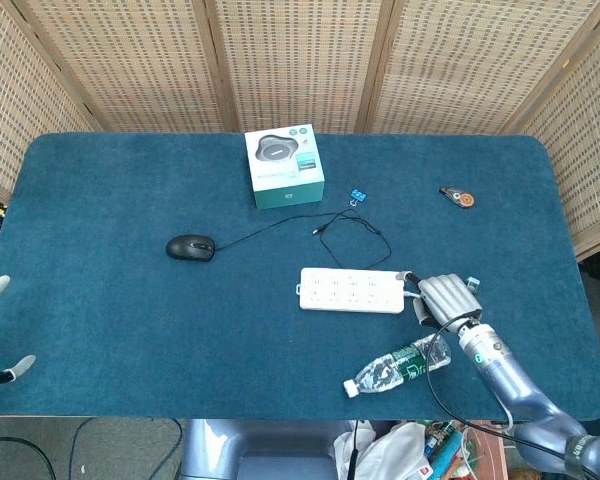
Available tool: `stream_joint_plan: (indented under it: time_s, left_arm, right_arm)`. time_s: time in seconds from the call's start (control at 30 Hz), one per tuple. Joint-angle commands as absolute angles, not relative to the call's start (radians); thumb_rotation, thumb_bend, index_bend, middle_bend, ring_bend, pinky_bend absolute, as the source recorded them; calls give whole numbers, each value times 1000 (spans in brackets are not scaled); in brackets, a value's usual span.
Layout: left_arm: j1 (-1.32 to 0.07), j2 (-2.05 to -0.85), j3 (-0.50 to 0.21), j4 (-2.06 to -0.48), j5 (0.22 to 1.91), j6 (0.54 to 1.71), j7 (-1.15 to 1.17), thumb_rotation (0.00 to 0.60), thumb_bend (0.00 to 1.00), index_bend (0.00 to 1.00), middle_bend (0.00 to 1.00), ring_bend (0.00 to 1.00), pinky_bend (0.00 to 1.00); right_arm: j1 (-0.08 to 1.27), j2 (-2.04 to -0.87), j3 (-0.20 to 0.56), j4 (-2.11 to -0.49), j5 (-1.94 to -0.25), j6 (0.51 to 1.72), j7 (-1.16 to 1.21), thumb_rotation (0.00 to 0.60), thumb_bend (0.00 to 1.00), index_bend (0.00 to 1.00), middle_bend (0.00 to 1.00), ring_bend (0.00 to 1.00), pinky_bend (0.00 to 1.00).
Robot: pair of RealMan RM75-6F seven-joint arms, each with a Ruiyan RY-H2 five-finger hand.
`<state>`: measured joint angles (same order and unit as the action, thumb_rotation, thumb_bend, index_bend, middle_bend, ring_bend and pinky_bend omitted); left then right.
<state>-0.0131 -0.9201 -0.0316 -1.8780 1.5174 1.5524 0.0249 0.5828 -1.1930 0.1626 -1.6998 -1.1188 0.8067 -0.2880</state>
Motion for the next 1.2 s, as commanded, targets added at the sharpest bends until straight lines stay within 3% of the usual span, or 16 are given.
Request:
stream_joint_plan:
  time_s: [0.03, 0.47, 1.2]
  left_arm:
    - [-13, -918, -31, -1879, 1518, 1552, 23, 600, 0, 0, 0, 0, 0]
    - [-15, -915, -30, -1887, 1518, 1549, 24, 600, 0, 0, 0, 0, 0]
    - [-15, -916, -30, -1884, 1514, 1549, 28, 600, 0, 0, 0, 0, 0]
  right_arm:
    - [626, -1246, 138, -1670, -1036, 797, -375, 600, 699, 187, 875, 943, 1000]
    - [665, -1319, 77, -1628, -954, 832, -492, 600, 699, 191, 875, 943, 1000]
    - [719, -1347, 37, -1639, -852, 870, -575, 600, 699, 209, 875, 943, 1000]
